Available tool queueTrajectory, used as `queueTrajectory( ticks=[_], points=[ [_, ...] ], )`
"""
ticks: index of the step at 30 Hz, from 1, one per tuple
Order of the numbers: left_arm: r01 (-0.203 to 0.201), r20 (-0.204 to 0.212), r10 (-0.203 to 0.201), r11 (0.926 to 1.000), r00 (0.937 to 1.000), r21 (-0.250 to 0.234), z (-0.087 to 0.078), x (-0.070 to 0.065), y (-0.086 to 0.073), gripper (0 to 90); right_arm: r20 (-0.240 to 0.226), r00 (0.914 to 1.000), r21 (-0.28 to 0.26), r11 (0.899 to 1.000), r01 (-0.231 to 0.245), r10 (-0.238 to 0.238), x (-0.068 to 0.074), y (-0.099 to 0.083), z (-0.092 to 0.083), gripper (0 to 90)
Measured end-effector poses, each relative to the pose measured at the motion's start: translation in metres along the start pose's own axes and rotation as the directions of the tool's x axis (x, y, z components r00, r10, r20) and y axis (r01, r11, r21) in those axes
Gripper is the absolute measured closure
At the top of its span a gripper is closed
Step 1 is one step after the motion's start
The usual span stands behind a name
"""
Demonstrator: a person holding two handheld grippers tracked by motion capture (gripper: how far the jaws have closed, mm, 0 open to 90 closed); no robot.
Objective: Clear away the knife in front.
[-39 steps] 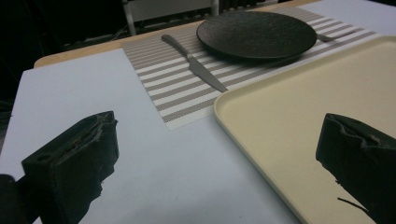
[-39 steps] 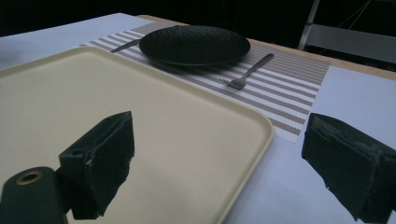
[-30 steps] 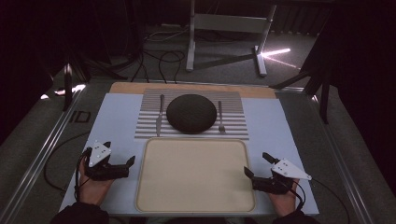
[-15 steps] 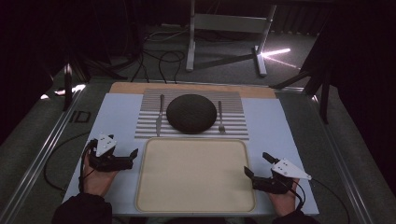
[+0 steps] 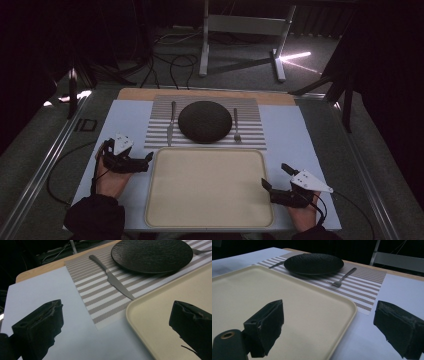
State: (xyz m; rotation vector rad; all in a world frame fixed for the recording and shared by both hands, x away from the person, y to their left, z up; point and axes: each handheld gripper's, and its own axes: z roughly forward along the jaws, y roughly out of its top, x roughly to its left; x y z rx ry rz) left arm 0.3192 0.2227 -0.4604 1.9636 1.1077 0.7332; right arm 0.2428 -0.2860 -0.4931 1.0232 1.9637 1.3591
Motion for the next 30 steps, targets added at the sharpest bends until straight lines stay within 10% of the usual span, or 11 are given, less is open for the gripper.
queueTrajectory(
  ticks=[19,30],
  points=[
    [-0.066,0.008,0.065,0.9932,0.9978,0.096,0.044,0.006,0.029,0.3,0.001,1.0,0.004,1.0,0.002,-0.002,0.001,-0.001,0.002,9.1],
    [-0.027,0.003,0.027,0.9927,0.9996,0.117,0.067,0.016,0.047,1.0,-0.003,1.0,0.005,1.0,0.003,-0.003,0.001,-0.001,0.002,9.1]
  ],
)
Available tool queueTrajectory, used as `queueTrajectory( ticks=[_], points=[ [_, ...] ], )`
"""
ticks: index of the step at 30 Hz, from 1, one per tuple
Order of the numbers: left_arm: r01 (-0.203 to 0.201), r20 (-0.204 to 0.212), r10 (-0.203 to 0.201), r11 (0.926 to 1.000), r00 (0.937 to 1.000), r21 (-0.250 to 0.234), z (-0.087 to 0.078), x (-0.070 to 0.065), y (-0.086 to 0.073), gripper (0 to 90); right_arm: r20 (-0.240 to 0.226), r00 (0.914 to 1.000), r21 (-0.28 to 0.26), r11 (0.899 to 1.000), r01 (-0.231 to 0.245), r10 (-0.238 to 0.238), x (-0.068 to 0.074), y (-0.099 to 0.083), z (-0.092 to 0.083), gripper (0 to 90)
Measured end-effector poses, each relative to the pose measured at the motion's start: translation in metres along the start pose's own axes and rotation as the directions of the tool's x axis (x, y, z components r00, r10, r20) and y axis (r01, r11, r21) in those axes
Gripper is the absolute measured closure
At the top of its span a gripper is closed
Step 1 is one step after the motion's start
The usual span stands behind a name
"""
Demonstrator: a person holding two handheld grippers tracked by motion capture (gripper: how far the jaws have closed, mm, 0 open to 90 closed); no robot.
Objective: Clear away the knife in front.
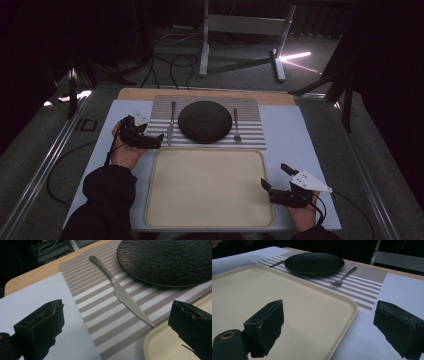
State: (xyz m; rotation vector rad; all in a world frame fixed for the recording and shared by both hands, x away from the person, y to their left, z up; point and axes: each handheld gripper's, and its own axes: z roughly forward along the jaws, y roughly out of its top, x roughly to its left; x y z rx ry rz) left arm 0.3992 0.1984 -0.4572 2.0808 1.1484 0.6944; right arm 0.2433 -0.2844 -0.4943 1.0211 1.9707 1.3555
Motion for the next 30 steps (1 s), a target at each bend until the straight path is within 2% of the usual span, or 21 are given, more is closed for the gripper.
queueTrajectory(
  ticks=[3,16,30],
  points=[
    [0.012,0.004,-0.012,0.9999,0.9999,0.006,0.004,0.003,0.004,1.0,-0.001,1.0,0.001,1.0,0.0,0.0,0.0,0.0,0.0,9.1],
    [0.007,0.017,-0.008,0.9974,0.9998,0.071,0.024,0.012,0.013,2.5,-0.001,1.0,0.002,1.0,0.001,-0.001,0.0,0.0,0.0,9.1],
    [0.011,0.019,-0.013,0.9948,0.9998,0.101,0.044,0.018,0.025,3.5,-0.003,1.0,0.004,1.0,0.004,-0.004,0.0,0.0,0.001,9.2]
  ],
)
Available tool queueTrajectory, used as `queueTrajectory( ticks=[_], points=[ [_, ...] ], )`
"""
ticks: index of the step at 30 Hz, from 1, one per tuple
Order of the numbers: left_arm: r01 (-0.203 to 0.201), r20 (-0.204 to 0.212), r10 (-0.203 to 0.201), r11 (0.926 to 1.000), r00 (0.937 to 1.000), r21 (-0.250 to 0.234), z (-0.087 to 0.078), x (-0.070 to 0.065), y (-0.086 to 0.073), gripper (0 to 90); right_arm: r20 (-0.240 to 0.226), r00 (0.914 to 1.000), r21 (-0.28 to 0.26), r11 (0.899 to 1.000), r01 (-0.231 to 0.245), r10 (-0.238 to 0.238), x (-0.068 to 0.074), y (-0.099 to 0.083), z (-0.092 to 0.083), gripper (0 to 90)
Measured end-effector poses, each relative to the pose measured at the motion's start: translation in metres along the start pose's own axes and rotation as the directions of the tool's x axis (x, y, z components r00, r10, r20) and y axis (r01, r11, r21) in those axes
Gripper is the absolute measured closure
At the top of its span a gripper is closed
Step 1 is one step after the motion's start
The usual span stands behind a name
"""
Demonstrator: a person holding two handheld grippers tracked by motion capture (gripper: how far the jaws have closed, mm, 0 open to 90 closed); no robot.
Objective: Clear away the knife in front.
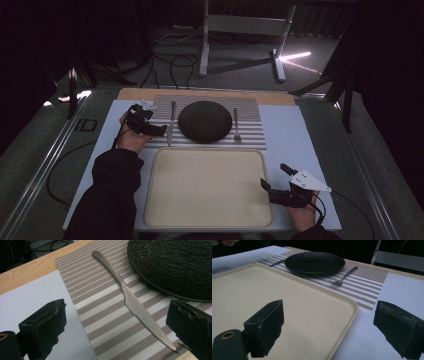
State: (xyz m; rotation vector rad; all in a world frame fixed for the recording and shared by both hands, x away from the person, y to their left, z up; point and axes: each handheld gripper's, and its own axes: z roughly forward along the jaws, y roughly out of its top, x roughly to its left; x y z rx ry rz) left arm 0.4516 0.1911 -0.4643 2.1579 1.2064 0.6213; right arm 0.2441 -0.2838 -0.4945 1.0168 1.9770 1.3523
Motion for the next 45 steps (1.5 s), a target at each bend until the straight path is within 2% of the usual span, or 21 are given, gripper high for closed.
queueTrajectory(
  ticks=[6,10,13,25,27,31,34,37,40,43,45],
  points=[
    [-0.006,-0.01,0.006,1.0,0.9999,-0.006,0.006,0.001,0.008,3.3,0.001,1.0,-0.001,1.0,0.002,-0.002,0.0,0.0,0.0,9.2],
    [-0.02,-0.023,0.02,0.9997,0.9995,0.012,0.013,0.003,0.011,3.2,-0.002,1.0,-0.002,1.0,-0.001,0.001,0.0,0.0,0.0,9.2],
    [-0.014,-0.026,0.015,0.9998,0.9995,0.016,0.016,0.004,0.014,3.2,-0.003,1.0,-0.003,1.0,-0.001,0.001,0.0,0.0,0.0,9.2],
    [-0.022,-0.02,0.022,0.9993,0.9996,0.03,0.029,0.001,0.029,4.1,-0.006,1.0,0.0,1.0,-0.004,0.004,-0.001,0.0,0.0,9.2],
    [-0.025,-0.022,0.026,0.9987,0.9994,0.045,0.032,0.0,0.032,4.2,-0.009,1.0,-0.003,1.0,-0.004,0.004,-0.001,0.0,0.0,9.1],
    [-0.011,-0.022,0.012,0.9991,0.9997,0.041,0.039,-0.002,0.036,3.9,-0.008,0.9999,-0.003,1.0,-0.006,0.006,-0.002,0.0,0.0,9.1],
    [0.003,-0.018,-0.002,0.9984,0.9998,0.057,0.045,-0.002,0.037,4.6,-0.01,0.9999,-0.003,1.0,-0.011,0.011,-0.002,0.0,0.0,9.2],
    [0.029,0.001,-0.029,0.9967,0.9996,0.076,0.051,-0.002,0.036,7.6,-0.011,0.9999,-0.002,1.0,-0.008,0.008,-0.002,0.0,0.0,9.2],
    [0.038,0.011,-0.039,0.9954,0.9992,0.087,0.055,-0.003,0.036,13.2,-0.014,0.9999,0.0,1.0,-0.01,0.01,-0.002,0.0,0.001,9.1],
    [0.043,0.0,-0.043,0.9943,0.9991,0.097,0.059,-0.006,0.038,19.8,-0.015,0.9998,0.001,1.0,-0.009,0.009,-0.003,-0.001,0.001,9.1],
    [0.041,-0.027,-0.038,0.9937,0.9989,0.105,0.061,-0.01,0.038,26.0,-0.016,0.9998,0.0,1.0,-0.01,0.01,-0.002,0.0,0.001,9.1]
  ],
)
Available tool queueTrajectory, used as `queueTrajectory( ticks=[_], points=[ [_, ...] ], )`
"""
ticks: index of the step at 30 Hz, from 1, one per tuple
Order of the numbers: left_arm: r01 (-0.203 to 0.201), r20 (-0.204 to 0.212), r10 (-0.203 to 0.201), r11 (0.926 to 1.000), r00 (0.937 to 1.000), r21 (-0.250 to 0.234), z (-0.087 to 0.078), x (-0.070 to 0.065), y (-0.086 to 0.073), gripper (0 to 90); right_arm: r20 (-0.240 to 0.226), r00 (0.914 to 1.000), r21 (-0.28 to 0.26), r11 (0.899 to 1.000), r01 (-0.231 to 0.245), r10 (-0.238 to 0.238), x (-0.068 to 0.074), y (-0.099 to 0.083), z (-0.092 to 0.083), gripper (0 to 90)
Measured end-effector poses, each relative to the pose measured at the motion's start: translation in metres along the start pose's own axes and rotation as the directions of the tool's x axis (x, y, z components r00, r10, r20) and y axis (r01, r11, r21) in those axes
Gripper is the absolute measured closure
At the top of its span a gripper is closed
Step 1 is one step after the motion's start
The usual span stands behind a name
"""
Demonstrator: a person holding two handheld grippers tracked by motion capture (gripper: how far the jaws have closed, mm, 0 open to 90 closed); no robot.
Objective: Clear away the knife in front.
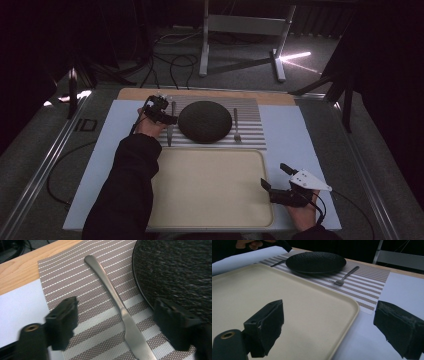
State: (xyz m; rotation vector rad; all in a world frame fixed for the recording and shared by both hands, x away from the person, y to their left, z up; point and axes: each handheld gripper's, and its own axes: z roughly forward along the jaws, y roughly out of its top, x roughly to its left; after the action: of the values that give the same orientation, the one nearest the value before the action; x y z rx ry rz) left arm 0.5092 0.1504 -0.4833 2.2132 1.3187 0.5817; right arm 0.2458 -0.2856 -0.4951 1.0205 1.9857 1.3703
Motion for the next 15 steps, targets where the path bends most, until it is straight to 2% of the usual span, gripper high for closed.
queueTrajectory(
  ticks=[4,5,7,9,11,12,15],
  points=[
    [0.026,0.001,-0.026,0.9995,0.9997,0.018,0.005,-0.004,0.001,39.8,0.0,1.0,0.0,1.0,0.0,0.0,0.0,0.0,0.0,9.1],
    [0.031,0.005,-0.032,0.9991,0.9995,0.028,0.007,-0.004,0.001,48.5,-0.001,1.0,-0.002,1.0,-0.001,0.001,0.0,0.0,0.0,9.1],
    [0.052,0.009,-0.052,0.9976,0.9986,0.046,0.011,-0.004,0.0,51.4,0.0,1.0,-0.002,1.0,0.0,0.0,0.0,0.0,0.0,9.2],
    [0.089,0.033,-0.091,0.9949,0.9953,0.047,0.013,-0.002,-0.002,64.0,-0.001,1.0,-0.002,1.0,0.0,0.0,0.0,0.0,0.0,9.2],
    [0.111,0.04,-0.113,0.9924,0.9928,0.053,0.017,-0.002,-0.003,66.5,-0.001,1.0,-0.002,1.0,-0.001,0.001,0.0,0.0,0.0,9.1],
    [0.121,0.059,-0.124,0.9914,0.9905,0.049,0.018,-0.002,-0.003,67.7,-0.001,1.0,-0.002,1.0,-0.001,0.001,0.0,0.0,0.0,9.1],
    [0.118,0.059,-0.12,0.992,0.991,0.045,0.021,-0.005,-0.003,69.2,-0.002,1.0,-0.003,1.0,-0.003,0.003,0.0,0.0,-0.001,9.2]
  ],
)
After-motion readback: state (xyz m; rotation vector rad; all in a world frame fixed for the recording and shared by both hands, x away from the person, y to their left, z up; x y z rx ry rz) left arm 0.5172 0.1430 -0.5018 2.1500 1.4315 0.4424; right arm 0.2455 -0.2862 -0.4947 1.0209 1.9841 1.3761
